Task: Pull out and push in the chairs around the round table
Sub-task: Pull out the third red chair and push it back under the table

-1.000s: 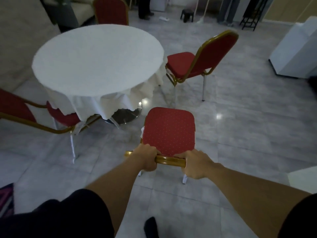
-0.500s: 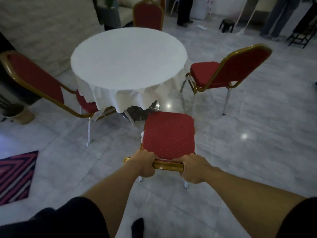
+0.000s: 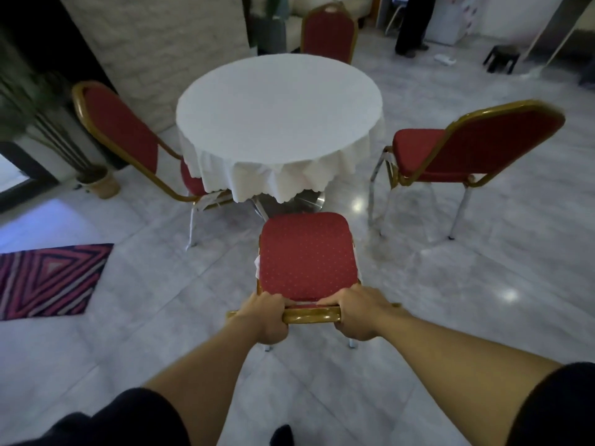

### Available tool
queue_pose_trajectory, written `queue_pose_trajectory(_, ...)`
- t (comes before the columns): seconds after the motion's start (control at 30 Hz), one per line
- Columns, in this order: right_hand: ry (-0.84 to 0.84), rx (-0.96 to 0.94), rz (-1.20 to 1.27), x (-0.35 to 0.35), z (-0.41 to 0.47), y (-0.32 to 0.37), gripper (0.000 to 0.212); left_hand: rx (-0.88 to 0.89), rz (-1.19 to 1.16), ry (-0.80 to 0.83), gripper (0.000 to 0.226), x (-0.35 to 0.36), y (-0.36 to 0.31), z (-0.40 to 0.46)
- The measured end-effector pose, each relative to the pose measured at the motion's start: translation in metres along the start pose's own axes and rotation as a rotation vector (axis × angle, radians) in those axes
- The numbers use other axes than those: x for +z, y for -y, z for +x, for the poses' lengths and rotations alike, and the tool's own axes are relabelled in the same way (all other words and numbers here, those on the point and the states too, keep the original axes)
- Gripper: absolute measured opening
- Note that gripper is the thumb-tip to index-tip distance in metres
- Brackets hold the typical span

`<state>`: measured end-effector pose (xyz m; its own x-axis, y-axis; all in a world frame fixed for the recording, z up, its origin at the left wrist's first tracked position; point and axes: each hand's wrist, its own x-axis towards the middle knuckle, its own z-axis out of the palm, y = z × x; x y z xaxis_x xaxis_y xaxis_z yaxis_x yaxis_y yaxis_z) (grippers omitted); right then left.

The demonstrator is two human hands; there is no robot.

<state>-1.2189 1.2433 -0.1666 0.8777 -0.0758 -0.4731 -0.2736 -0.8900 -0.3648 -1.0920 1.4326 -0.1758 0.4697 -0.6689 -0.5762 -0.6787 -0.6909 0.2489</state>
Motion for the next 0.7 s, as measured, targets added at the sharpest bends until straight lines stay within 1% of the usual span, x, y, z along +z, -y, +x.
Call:
queue_pose_trajectory(0.1, 0.003, -0.008, -0.008, -0.016, 0.012, -0.021, 0.055, -0.025, -0.061, -0.003, 0.057, -0.009, -0.011, 0.018)
queue_pose_trajectory(0.13, 0.006, -0.009, -0.017, -0.024, 0.018, -0.028, 0.055, -0.026, -0.078, -0.002, 0.057, -0.014, -0.014, 0.027)
queue_pose_trajectory(0.23, 0.008, -0.002, -0.016, -0.044, 0.038, -0.05, 0.054, -0.031, -0.111, -0.005, 0.039, -0.03, -0.022, 0.054)
queue_pose_trajectory(0.27, 0.003, 0.002, -0.01, -0.051, 0.046, -0.057, 0.053, -0.035, -0.122, -0.009, 0.038, -0.037, -0.024, 0.064)
queue_pose_trajectory(0.33, -0.008, 0.006, 0.002, -0.065, 0.067, -0.07, 0.05, -0.051, -0.135, -0.014, 0.043, -0.052, -0.025, 0.085)
queue_pose_trajectory(0.5, -0.005, 0.012, 0.002, -0.103, 0.12, -0.093, 0.05, -0.101, -0.139, -0.027, 0.066, -0.092, -0.018, 0.138)
queue_pose_trajectory(0.53, 0.003, 0.008, -0.005, -0.104, 0.122, -0.093, 0.049, -0.11, -0.136, -0.023, 0.07, -0.093, -0.017, 0.138)
queue_pose_trajectory(0.57, -0.001, 0.019, 0.009, -0.119, 0.141, -0.101, 0.048, -0.125, -0.136, -0.012, 0.074, -0.108, -0.015, 0.16)
queue_pose_trajectory(0.7, -0.014, 0.015, -0.014, -0.144, 0.17, -0.111, 0.051, -0.154, -0.157, 0.001, 0.079, -0.136, -0.01, 0.187)
